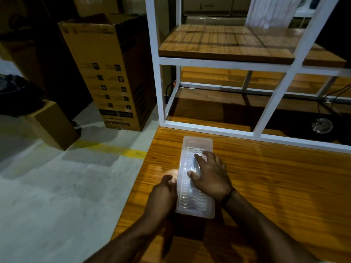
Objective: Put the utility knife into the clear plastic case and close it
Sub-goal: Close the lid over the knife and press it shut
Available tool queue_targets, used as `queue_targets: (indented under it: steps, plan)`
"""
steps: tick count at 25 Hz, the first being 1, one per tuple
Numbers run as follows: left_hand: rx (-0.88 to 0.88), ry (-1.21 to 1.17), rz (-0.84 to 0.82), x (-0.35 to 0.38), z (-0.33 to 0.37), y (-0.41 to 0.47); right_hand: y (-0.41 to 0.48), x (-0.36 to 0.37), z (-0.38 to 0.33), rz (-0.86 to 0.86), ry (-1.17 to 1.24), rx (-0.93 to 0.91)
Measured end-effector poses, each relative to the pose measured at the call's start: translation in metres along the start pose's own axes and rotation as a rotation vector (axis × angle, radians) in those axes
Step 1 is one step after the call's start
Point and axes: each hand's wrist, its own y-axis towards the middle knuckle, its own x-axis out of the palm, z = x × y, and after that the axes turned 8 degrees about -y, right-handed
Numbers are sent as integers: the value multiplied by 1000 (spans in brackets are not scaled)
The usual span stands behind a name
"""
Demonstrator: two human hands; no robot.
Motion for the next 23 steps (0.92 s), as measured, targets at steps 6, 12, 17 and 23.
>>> queue_targets:
  steps: [6, 12, 17, 23]
  plan:
    - [-17, -27, 60, 9, 12, -37, 77, 0, -13, 100, -50, -14]
    - [-44, 64, 44, 11, 14, -37, 160, -6, -3, -114, 261, 251]
    - [-25, 50, -34, 10, 14, -33, 185, 3, -2, -239, 188, 257]
    - [-10, 70, -54, 10, 12, -29, 155, 4, -8, 109, 95, 125]
